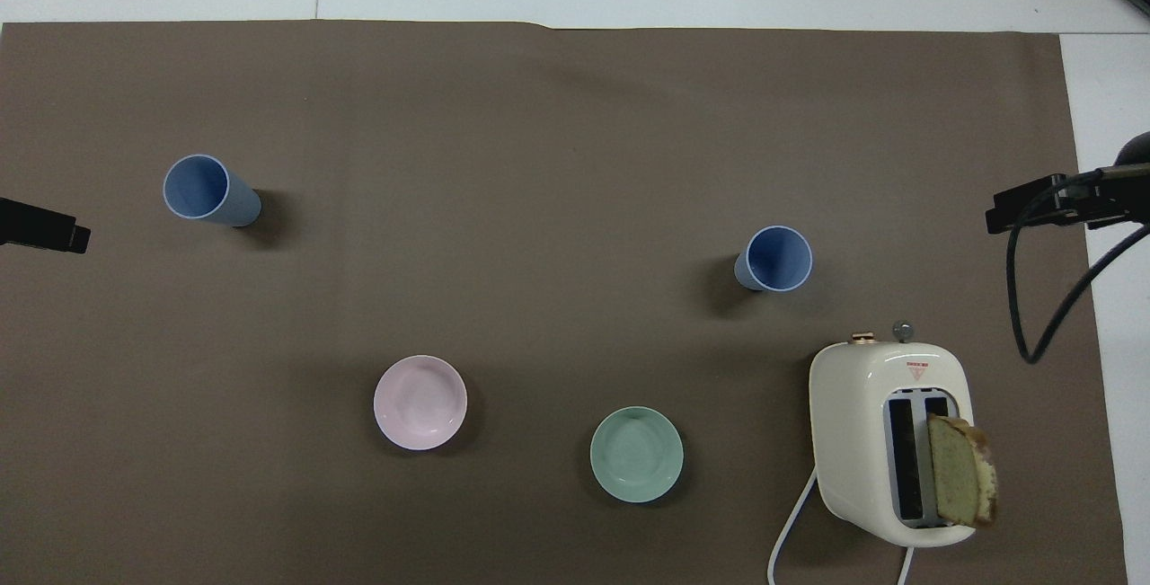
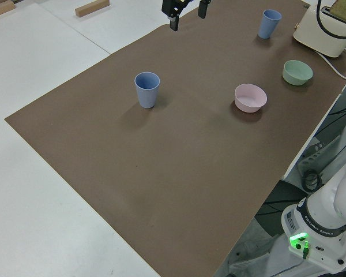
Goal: Stack blue cups with both arms
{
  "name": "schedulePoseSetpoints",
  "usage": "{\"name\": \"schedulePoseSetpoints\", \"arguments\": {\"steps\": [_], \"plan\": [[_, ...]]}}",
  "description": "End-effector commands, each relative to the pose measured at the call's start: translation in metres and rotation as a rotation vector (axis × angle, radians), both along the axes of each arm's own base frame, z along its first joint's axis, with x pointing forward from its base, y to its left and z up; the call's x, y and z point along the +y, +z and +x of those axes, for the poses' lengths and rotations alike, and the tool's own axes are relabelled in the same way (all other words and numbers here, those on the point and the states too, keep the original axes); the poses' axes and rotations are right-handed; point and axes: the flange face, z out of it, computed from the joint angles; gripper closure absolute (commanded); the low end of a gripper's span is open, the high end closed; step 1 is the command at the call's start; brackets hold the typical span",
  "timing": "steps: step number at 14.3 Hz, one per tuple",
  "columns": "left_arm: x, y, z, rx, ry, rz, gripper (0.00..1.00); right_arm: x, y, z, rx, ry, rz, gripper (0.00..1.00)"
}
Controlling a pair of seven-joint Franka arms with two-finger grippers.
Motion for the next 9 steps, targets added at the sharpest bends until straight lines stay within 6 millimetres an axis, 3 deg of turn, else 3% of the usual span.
{"name": "schedulePoseSetpoints", "arguments": {"steps": [1,9], "plan": [[0.0,0.0012,-0.0101,0.005,0.006,0.002,0.0,-0.0126,-0.001,-0.0019,-0.006,0.001,-0.008,0.0],[-0.0007,0.0046,-0.0097,-0.002,-0.003,0.004,0.0,-0.0054,-0.0008,-0.0014,-0.008,0.013,0.003,0.0]]}}
